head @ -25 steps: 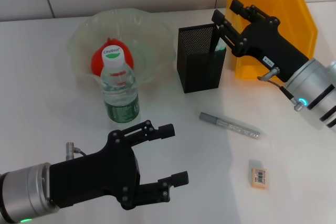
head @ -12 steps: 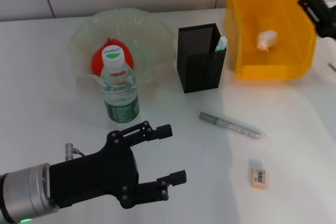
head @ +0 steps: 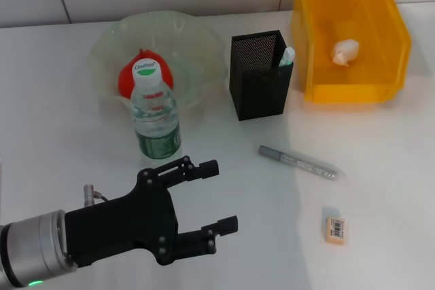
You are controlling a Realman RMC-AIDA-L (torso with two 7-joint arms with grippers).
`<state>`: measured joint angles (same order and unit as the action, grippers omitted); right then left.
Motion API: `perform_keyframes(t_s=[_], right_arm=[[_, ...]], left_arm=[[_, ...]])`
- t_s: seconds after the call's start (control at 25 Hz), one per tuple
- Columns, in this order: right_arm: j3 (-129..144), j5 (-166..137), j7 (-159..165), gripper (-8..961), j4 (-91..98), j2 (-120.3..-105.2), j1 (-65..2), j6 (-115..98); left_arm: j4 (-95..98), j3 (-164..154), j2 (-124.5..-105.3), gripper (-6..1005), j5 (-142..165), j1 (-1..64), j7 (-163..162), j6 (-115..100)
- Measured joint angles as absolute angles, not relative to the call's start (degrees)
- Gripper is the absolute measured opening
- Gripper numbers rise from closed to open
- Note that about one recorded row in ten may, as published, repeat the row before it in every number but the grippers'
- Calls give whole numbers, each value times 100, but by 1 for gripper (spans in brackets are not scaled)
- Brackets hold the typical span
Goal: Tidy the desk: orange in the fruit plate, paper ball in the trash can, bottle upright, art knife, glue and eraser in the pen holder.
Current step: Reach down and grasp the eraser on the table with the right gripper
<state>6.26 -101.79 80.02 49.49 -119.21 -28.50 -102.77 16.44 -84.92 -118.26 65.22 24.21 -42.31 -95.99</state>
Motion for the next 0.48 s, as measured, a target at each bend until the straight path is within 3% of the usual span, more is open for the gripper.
perform_keyframes(t_s=[0.16,0.48], right_arm=[[2171,-10396,9463,764,6659,-11925,-2311,-10062],[3394,-11677,11015,762,8638,-11925,-1973,-10344]], left_arm=[[1643,-8499,-11811,785,6521,2373,-4228,-9447],[1645,-8490,-11796,785,6521,2296,-4228,-9373]])
